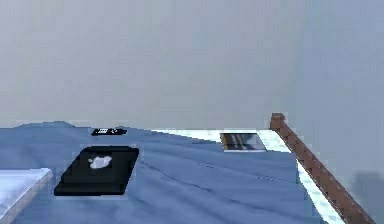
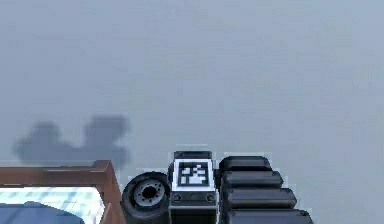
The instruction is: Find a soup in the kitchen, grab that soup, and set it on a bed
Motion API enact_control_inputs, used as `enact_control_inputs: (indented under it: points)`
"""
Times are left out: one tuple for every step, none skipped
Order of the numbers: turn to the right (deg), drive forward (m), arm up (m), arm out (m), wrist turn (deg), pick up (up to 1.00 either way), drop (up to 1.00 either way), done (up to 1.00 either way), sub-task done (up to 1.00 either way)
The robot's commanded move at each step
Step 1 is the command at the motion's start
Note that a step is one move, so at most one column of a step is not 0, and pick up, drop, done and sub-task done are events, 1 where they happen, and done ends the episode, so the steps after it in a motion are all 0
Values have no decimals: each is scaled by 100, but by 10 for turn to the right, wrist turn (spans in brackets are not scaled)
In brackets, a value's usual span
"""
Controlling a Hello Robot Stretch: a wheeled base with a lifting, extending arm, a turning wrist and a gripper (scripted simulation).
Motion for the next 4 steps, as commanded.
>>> enact_control_inputs:
  points:
    - [450, 0, 0, 0, 0, 0, 0, 0, 0]
    - [450, 0, 0, 0, 0, 0, 0, 0, 0]
    - [450, 0, 0, 0, 0, 0, 0, 0, 0]
    - [210, 0, 0, 0, 0, 0, 0, 0, 0]
